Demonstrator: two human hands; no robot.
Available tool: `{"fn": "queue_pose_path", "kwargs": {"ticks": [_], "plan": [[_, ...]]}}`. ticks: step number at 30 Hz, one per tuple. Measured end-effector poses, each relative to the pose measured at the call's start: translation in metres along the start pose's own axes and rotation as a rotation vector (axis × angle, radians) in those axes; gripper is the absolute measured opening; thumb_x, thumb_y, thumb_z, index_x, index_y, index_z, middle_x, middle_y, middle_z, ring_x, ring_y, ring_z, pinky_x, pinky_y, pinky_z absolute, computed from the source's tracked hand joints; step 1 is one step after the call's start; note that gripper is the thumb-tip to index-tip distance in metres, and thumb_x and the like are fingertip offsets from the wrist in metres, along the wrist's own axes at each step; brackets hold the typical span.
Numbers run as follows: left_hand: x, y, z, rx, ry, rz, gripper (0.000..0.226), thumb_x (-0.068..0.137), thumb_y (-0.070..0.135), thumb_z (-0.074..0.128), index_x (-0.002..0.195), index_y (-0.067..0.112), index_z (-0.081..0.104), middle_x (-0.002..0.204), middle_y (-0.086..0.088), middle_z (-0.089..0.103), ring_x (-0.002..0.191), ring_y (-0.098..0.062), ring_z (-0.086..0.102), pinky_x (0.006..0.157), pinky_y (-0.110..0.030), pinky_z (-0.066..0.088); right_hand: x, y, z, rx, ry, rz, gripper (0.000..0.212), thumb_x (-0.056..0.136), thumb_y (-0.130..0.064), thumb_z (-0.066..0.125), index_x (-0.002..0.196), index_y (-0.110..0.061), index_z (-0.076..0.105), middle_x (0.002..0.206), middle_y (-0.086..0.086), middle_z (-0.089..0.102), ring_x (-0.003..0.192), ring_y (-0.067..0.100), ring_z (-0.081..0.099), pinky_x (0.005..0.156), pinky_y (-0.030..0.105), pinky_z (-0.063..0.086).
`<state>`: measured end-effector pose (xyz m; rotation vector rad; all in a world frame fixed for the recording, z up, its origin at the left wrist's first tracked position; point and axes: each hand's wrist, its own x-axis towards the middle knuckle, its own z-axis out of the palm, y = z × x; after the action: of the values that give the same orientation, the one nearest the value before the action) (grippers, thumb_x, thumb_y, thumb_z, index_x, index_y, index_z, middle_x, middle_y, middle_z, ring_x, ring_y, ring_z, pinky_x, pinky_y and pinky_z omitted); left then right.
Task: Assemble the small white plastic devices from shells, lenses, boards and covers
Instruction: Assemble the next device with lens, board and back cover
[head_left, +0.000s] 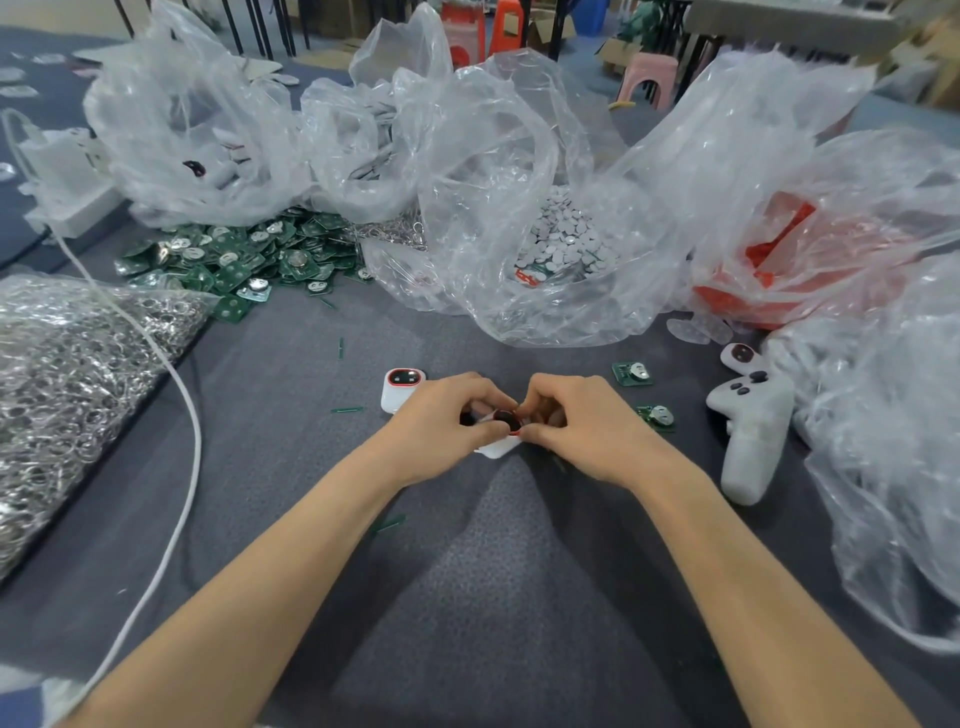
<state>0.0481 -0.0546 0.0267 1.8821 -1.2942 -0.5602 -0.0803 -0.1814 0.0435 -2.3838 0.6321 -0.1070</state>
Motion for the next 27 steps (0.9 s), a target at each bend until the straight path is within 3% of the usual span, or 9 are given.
{"fn": "queue_pose_path", "kwargs": {"ticks": [7, 13, 17, 20, 23, 27], "plan": [[0.003, 0.000, 0.003, 0.030, 0.008, -0.015, 0.015, 0.081, 0.017, 0.074, 0.096, 0.019, 0.069, 0.092, -0.004, 0.062, 0.083, -0.017, 0.058, 0.076, -0.028, 0.045, 0.006, -0.024, -0.010, -0.290, -0.134, -0.017, 0.014, 0.087, -0.015, 0.061, 0.080, -0.021, 0.050, 0.089, 0.008, 0.058, 0.083, 0.029, 0.061, 0.073, 0.037, 0.050], [0.008, 0.011, 0.005, 0.087, -0.023, -0.055, 0.013, 0.078, 0.013, 0.072, 0.088, 0.015, 0.064, 0.098, -0.006, 0.062, 0.087, -0.020, 0.060, 0.077, -0.033, 0.046, 0.022, -0.048, -0.013, -0.655, -0.267, -0.071, 0.030, 0.078, 0.000, 0.066, 0.064, -0.016, 0.045, 0.072, 0.009, 0.060, 0.080, 0.027, 0.068, 0.070, 0.031, 0.054], [0.012, 0.022, 0.006, 0.138, -0.014, -0.069, 0.017, 0.077, 0.013, 0.071, 0.075, 0.023, 0.057, 0.096, -0.010, 0.067, 0.087, -0.027, 0.064, 0.061, -0.020, 0.036, 0.031, -0.055, -0.013, -0.787, -0.292, -0.124, 0.038, 0.076, 0.002, 0.069, 0.059, -0.017, 0.041, 0.051, -0.002, 0.045, 0.080, 0.022, 0.070, 0.069, 0.027, 0.053], [0.014, 0.024, 0.006, 0.164, -0.023, -0.078, 0.010, 0.078, 0.015, 0.070, 0.088, 0.013, 0.067, 0.095, -0.006, 0.065, 0.088, -0.026, 0.063, 0.060, -0.019, 0.033, 0.033, -0.052, -0.015, -0.750, -0.298, -0.118, 0.038, 0.075, 0.002, 0.069, 0.057, -0.018, 0.042, 0.052, -0.001, 0.049, 0.080, 0.021, 0.070, 0.068, 0.027, 0.051], [0.013, 0.017, 0.006, 0.161, -0.037, -0.073, 0.019, 0.079, 0.017, 0.073, 0.096, 0.011, 0.069, 0.104, -0.007, 0.062, 0.094, -0.025, 0.061, 0.071, -0.024, 0.041, 0.030, -0.045, -0.016, -0.620, -0.281, -0.078, 0.029, 0.077, -0.003, 0.066, 0.059, -0.018, 0.049, 0.063, 0.004, 0.067, 0.073, 0.018, 0.071, 0.065, 0.025, 0.051], [0.004, 0.006, 0.011, 0.135, 0.024, -0.099, 0.042, 0.081, 0.018, 0.075, 0.121, 0.008, 0.064, 0.129, -0.005, 0.047, 0.110, -0.016, 0.053, 0.089, -0.013, 0.034, 0.008, -0.017, -0.011, -0.040, -0.090, 0.044, 0.016, 0.074, -0.003, 0.073, 0.072, -0.016, 0.063, 0.063, 0.000, 0.069, 0.057, 0.010, 0.067, 0.064, 0.021, 0.052]]}}
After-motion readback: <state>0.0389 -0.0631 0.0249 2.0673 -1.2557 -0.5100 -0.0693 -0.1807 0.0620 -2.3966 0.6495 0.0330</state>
